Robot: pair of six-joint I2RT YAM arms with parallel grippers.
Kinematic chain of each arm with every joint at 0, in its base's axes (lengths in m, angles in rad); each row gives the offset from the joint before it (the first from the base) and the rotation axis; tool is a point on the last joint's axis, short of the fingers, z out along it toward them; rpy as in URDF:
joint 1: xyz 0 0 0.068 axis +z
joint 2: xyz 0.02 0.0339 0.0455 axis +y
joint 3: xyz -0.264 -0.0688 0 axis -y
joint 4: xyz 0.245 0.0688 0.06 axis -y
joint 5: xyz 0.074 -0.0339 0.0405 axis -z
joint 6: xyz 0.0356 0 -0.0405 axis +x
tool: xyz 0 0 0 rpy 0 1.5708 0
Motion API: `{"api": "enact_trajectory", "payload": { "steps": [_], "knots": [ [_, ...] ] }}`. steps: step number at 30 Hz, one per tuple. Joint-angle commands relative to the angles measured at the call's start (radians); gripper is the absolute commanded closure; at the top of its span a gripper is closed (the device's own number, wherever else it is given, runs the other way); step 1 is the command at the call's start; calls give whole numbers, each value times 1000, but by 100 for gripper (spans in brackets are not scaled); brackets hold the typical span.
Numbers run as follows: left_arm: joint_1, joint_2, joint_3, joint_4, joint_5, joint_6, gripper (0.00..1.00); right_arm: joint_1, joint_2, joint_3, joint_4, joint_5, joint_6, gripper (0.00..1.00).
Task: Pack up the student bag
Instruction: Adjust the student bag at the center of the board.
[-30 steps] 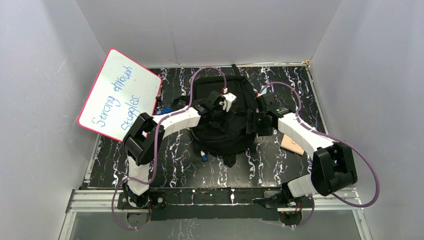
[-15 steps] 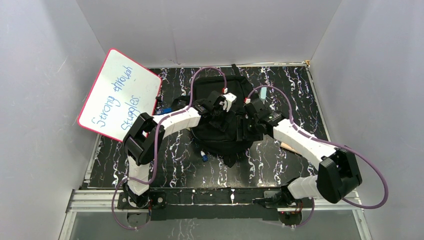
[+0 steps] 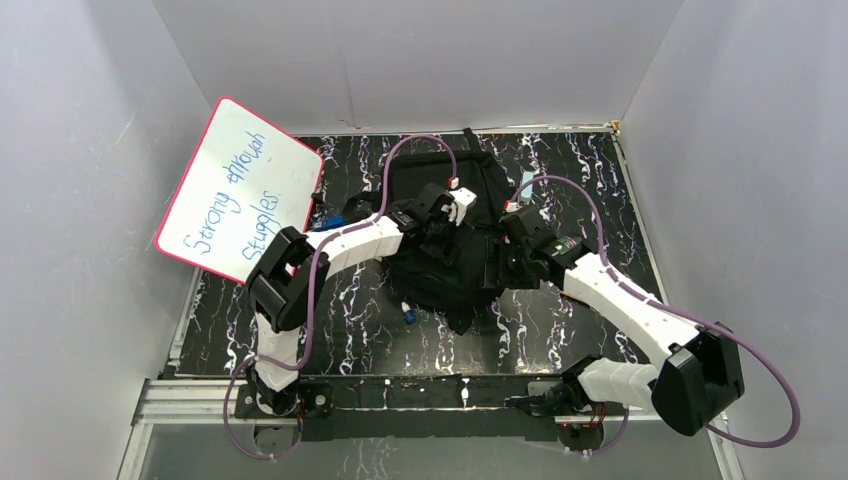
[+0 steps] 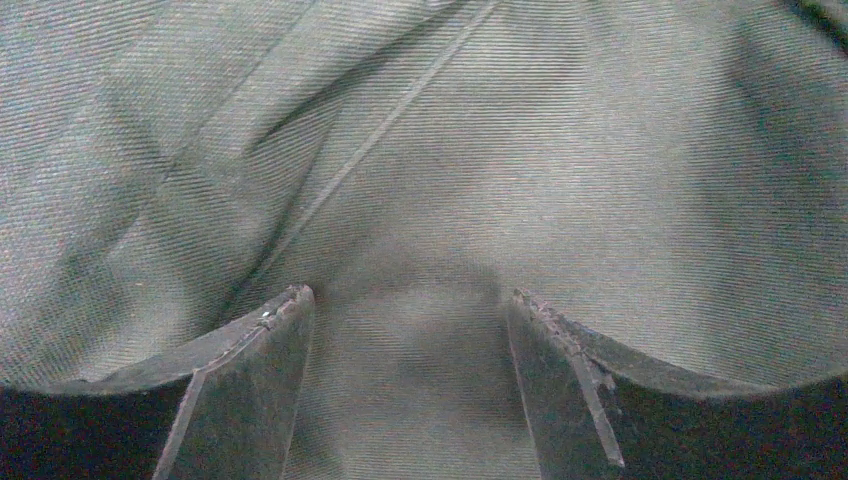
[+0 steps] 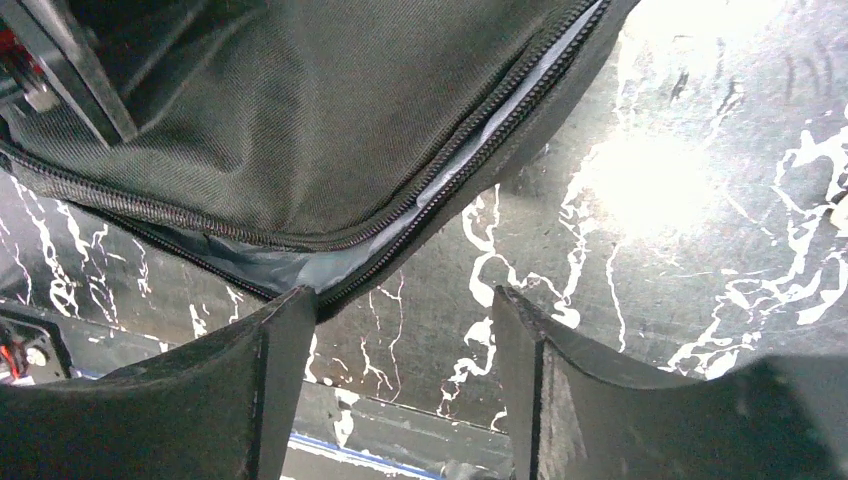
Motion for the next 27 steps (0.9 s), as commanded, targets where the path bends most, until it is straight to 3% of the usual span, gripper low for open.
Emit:
{"api": "enact_trajectory", "payload": {
  "steps": [1,11,15,19,27],
  "knots": [
    [-30,-97,36,10,56,5,32,4,-66,48,20,86,15,25],
    [-96,-325,-132,26,79,-58,32,-61,-54,177,59,349,-27,12],
    [-95,-398,-144,61,-56,-96,29,-205,-1,194,113,237,-93,11],
    [-94,-365,-84,61,-137,-88,30,-336,79,238,178,57,-141,20],
    [-61,-254,-52,39,-252,-143,30,-353,308,427,104,-27,-247,31]
  ]
}}
